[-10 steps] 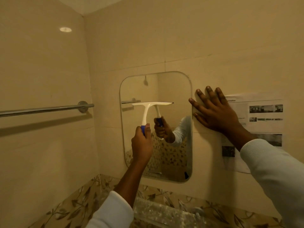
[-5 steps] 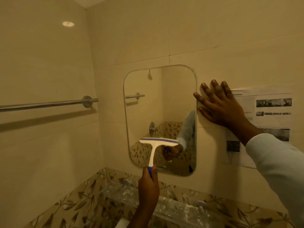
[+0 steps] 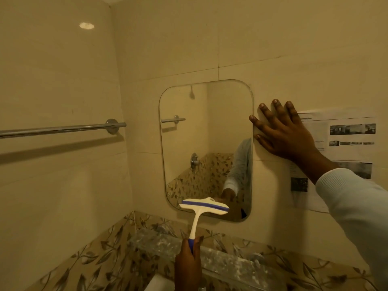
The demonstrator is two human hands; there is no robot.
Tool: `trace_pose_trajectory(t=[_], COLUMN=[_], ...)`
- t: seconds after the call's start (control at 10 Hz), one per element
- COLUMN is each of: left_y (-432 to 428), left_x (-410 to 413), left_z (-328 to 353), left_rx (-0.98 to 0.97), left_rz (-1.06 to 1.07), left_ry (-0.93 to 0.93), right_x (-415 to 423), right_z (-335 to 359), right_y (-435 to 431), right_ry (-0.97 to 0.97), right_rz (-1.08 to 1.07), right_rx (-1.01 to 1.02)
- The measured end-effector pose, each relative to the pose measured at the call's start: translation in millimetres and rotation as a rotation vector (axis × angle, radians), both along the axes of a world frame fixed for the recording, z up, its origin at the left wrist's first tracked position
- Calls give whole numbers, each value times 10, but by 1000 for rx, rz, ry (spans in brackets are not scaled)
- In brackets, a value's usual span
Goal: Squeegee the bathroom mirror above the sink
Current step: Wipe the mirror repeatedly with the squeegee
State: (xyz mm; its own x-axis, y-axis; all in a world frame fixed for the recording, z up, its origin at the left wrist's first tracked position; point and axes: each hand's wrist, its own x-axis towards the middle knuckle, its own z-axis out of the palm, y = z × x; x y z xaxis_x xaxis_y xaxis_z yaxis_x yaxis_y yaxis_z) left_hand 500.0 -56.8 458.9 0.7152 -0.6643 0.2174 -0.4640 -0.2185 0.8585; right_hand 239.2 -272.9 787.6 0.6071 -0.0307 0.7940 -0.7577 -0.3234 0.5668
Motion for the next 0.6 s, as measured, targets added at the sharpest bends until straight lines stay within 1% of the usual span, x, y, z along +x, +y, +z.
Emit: trace_pose_trajectory(t=[0.2, 0.3, 0.4, 0.5, 0.6], left_y=[70, 82, 83, 315, 476], left_x=[10, 36, 7, 813, 686], left_z=[-187, -278, -347, -1283, -1652], left_rx=[51, 44, 102, 241, 84], left_rz=[-14, -6, 13, 8, -200], left_ry=[30, 37, -95, -18, 72], right_x=[5, 0, -2, -2, -4], right_z=[-12, 11, -10, -2, 0], right_y=[-16, -17, -43, -38, -44], right_ry=[-4, 0, 4, 6, 2], right_rz=[0, -8, -5, -11, -11], right_rx=[0, 4, -2, 4, 1])
